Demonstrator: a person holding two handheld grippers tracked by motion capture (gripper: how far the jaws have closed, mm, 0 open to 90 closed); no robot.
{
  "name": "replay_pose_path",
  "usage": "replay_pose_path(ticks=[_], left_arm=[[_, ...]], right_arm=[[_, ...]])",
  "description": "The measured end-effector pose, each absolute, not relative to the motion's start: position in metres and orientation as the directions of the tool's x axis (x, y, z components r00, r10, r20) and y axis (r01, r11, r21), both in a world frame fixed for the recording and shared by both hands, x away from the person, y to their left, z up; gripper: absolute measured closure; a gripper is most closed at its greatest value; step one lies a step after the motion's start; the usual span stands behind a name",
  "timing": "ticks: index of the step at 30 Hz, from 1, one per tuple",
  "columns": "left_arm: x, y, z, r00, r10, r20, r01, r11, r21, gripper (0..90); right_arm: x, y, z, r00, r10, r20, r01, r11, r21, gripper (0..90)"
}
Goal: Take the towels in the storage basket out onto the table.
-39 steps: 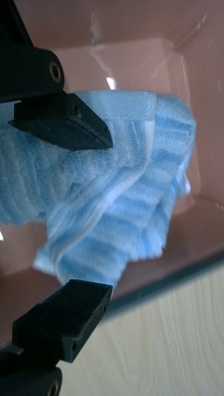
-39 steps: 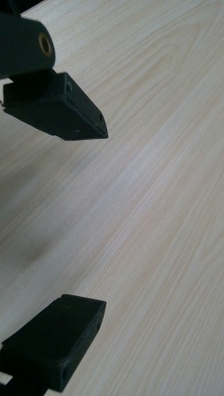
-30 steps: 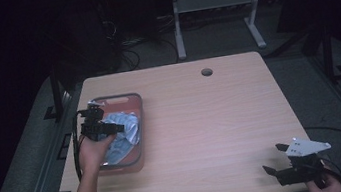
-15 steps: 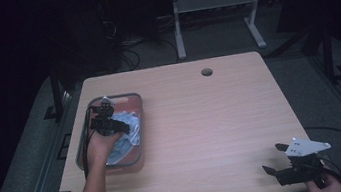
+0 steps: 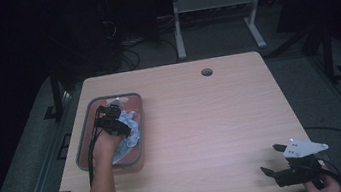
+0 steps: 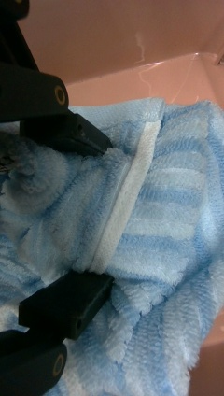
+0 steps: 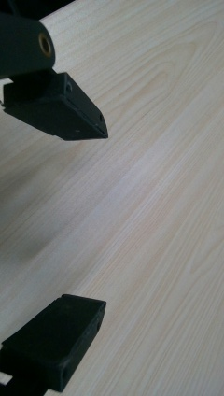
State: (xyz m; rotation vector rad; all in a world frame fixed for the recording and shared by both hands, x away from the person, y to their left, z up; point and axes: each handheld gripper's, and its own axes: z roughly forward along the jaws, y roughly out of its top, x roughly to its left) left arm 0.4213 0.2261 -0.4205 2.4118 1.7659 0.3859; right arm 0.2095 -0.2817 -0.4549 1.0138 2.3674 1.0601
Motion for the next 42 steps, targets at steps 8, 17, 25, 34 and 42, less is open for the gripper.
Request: replay_pose_path(ticks=[8,17,25,34,42], left_arm=[[0.424,0.223,-0.419,0.287,0.943,0.170,0.917,-0.322,0.235,47.3],[0.420,0.230,-0.416,0.275,0.951,0.140,0.911,-0.304,0.280,57.8],[0.407,0.247,-0.401,0.304,0.951,0.053,0.894,-0.304,0.330,74.1],[0.417,0.233,-0.406,0.299,0.952,0.064,0.910,-0.305,0.281,31.0],[0.426,0.214,-0.420,0.294,0.923,0.248,0.908,-0.350,0.228,29.8]], right_arm=[[0.207,-0.284,-0.453,-0.681,0.732,-0.033,0.457,0.459,0.762,13.9],[0.206,-0.290,-0.452,-0.671,0.741,-0.028,0.456,0.442,0.773,13.9],[0.206,-0.293,-0.451,-0.659,0.752,-0.025,0.458,0.427,0.779,13.8],[0.207,-0.288,-0.452,-0.665,0.746,-0.033,0.456,0.440,0.774,13.8],[0.207,-0.287,-0.452,-0.675,0.737,-0.031,0.456,0.450,0.767,13.8]])
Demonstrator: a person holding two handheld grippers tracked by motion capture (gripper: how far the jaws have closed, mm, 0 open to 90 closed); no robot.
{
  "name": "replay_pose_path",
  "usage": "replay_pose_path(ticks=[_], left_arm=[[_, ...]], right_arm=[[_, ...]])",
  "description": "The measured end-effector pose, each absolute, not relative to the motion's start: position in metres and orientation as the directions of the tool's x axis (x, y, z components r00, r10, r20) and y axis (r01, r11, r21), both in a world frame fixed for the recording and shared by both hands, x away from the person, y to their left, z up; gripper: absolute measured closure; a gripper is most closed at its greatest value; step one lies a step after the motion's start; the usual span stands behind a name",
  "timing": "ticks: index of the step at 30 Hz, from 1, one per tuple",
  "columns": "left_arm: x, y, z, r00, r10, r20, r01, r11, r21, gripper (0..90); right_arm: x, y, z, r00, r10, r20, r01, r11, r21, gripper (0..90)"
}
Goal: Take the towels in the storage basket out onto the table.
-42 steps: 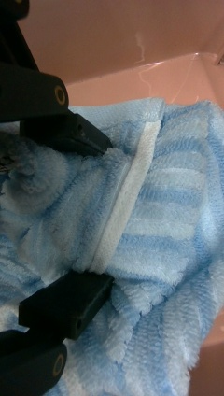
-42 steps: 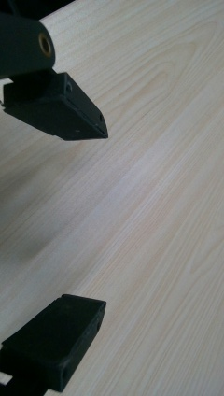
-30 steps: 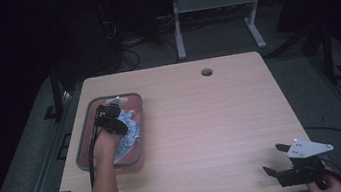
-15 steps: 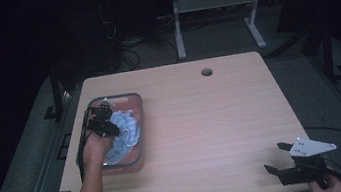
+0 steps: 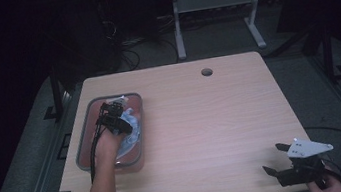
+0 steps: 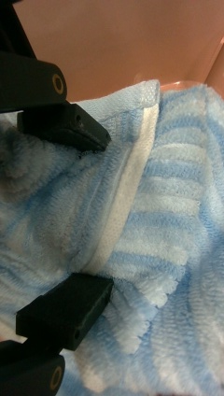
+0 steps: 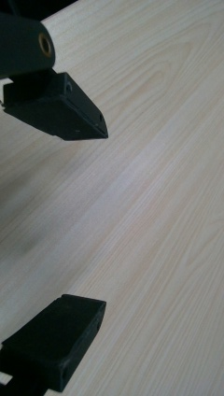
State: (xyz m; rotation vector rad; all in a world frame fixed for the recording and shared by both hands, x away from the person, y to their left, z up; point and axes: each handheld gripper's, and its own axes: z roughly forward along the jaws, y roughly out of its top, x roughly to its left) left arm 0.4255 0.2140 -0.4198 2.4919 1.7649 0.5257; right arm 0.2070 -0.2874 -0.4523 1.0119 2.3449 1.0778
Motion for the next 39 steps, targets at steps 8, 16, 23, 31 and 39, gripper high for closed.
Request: replay_pose_path(ticks=[8,16,23,31,39], left_arm=[[0.439,0.221,-0.423,0.308,0.929,0.205,0.917,-0.347,0.194,42.8],[0.435,0.209,-0.420,0.347,0.881,0.321,0.878,-0.426,0.218,65.0],[0.421,0.232,-0.405,0.334,0.926,0.174,0.874,-0.374,0.310,73.4],[0.395,0.253,-0.383,0.358,0.934,0.011,0.842,-0.328,0.428,74.2],[0.378,0.265,-0.364,0.381,0.924,-0.037,0.814,-0.316,0.487,74.0]], right_arm=[[0.207,-0.285,-0.452,-0.686,0.727,-0.028,0.448,0.453,0.771,13.8],[0.205,-0.290,-0.450,-0.675,0.737,-0.033,0.445,0.443,0.779,13.9],[0.204,-0.295,-0.449,-0.657,0.754,-0.030,0.444,0.418,0.793,13.8],[0.203,-0.291,-0.448,-0.656,0.754,-0.036,0.447,0.426,0.787,13.8],[0.204,-0.292,-0.448,-0.656,0.753,-0.046,0.437,0.429,0.791,13.8]])
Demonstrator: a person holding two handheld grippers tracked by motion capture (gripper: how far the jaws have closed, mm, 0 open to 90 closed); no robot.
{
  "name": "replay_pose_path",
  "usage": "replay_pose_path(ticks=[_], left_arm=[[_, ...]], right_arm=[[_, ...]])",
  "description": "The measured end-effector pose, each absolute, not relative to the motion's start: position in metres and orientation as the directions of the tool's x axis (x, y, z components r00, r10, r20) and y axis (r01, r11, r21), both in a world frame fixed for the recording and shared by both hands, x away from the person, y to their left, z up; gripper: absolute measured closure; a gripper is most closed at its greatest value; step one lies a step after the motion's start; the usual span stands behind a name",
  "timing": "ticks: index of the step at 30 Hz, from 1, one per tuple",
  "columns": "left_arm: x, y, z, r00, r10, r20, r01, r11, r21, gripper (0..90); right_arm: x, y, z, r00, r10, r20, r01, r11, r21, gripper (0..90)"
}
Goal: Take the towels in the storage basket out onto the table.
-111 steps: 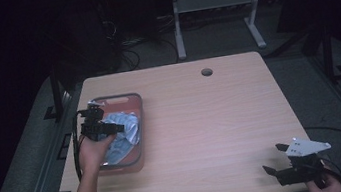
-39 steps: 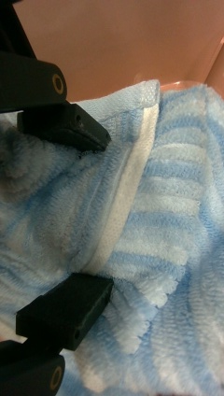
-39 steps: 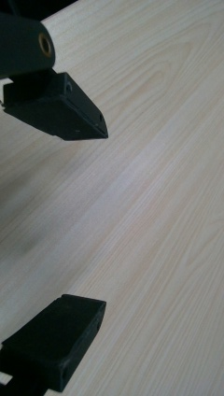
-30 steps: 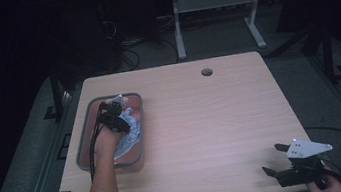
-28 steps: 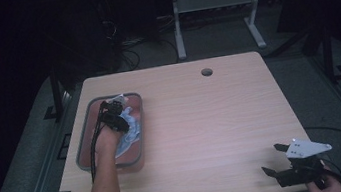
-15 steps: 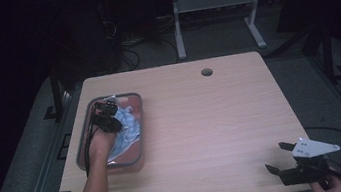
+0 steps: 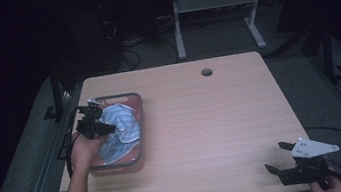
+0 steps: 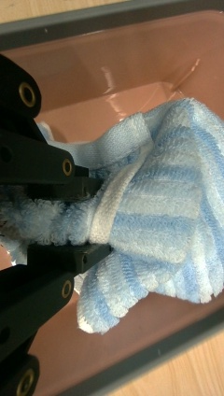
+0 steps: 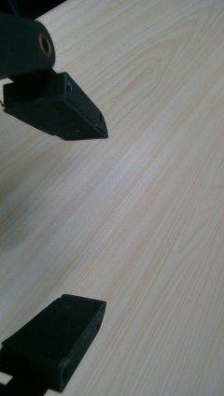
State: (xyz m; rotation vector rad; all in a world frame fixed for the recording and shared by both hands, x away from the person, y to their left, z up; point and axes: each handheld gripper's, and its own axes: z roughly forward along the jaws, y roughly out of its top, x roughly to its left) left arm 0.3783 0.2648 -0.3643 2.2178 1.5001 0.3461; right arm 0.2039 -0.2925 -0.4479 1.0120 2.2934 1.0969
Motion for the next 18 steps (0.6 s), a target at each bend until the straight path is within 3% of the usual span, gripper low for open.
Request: replay_pose_path(ticks=[18], left_arm=[[0.357,0.288,-0.336,0.409,0.894,-0.184,0.767,-0.228,0.600,73.8]], right_arm=[[0.205,-0.291,-0.448,-0.647,0.761,-0.042,0.446,0.423,0.789,13.8]])
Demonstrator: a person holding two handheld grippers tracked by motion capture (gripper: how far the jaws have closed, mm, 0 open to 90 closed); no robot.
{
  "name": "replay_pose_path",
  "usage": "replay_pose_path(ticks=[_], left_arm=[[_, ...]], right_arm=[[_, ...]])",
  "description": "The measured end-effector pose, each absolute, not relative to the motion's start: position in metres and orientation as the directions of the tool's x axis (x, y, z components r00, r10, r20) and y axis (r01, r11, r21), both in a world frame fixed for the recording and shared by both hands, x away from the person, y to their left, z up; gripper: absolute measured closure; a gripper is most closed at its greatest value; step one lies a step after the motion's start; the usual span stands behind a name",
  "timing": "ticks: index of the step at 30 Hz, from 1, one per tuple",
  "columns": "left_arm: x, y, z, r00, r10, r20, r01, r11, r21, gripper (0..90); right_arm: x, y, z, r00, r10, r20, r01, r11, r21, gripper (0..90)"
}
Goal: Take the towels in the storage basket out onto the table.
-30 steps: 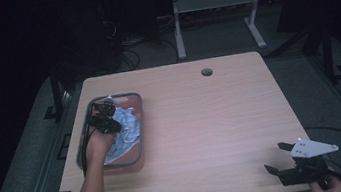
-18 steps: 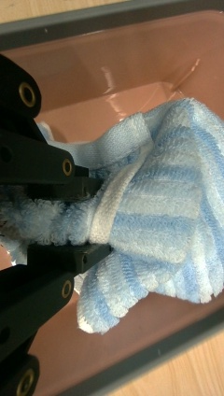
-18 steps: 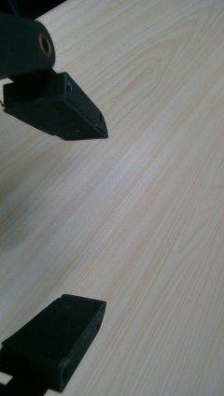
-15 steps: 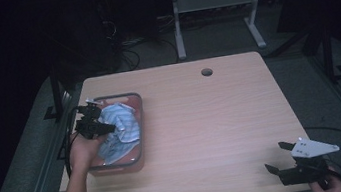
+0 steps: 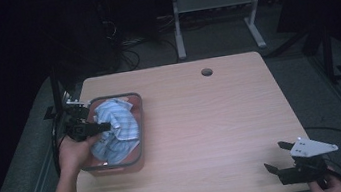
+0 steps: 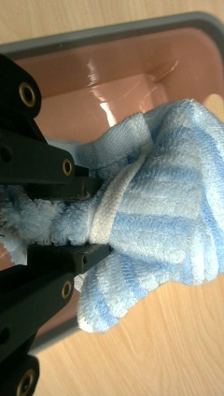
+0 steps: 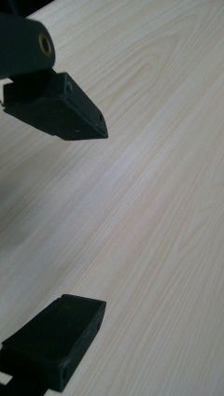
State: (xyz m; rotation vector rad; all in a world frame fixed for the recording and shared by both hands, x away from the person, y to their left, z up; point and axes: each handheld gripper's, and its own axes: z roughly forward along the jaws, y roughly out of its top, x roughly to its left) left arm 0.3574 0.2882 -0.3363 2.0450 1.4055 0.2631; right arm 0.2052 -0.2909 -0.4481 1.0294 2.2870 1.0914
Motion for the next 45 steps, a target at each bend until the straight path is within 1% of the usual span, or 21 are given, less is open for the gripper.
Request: replay_pose_path(ticks=[4,6,19,26,27,28,31,35,45], left_arm=[[0.354,0.294,-0.322,0.415,0.881,-0.228,0.746,-0.186,0.639,73.8],[0.353,0.294,-0.315,0.419,0.877,-0.235,0.739,-0.178,0.650,73.8],[0.344,0.295,-0.273,0.461,0.848,-0.263,0.679,-0.146,0.719,73.8],[0.339,0.291,-0.242,0.500,0.824,-0.266,0.644,-0.148,0.750,73.7],[0.338,0.288,-0.233,0.509,0.820,-0.262,0.634,-0.152,0.758,73.7],[0.338,0.288,-0.233,0.509,0.820,-0.262,0.634,-0.152,0.758,73.7],[0.337,0.279,-0.215,0.535,0.807,-0.249,0.615,-0.170,0.770,73.6],[0.337,0.267,-0.201,0.555,0.797,-0.238,0.606,-0.191,0.772,73.6],[0.341,0.232,-0.184,0.613,0.760,-0.218,0.582,-0.246,0.775,73.5]], right_arm=[[0.205,-0.291,-0.448,-0.645,0.763,-0.046,0.445,0.424,0.789,13.9],[0.205,-0.292,-0.447,-0.644,0.764,-0.046,0.445,0.423,0.789,13.8],[0.205,-0.294,-0.447,-0.637,0.770,-0.045,0.445,0.415,0.794,13.9],[0.206,-0.293,-0.448,-0.639,0.768,-0.047,0.448,0.421,0.788,13.8],[0.207,-0.293,-0.448,-0.639,0.768,-0.046,0.449,0.421,0.788,13.9],[0.207,-0.293,-0.448,-0.639,0.768,-0.046,0.449,0.421,0.788,13.9],[0.208,-0.294,-0.448,-0.636,0.770,-0.048,0.450,0.420,0.788,13.8],[0.209,-0.294,-0.449,-0.636,0.771,-0.045,0.452,0.418,0.788,13.8],[0.210,-0.295,-0.449,-0.632,0.773,-0.045,0.454,0.418,0.787,13.8]])
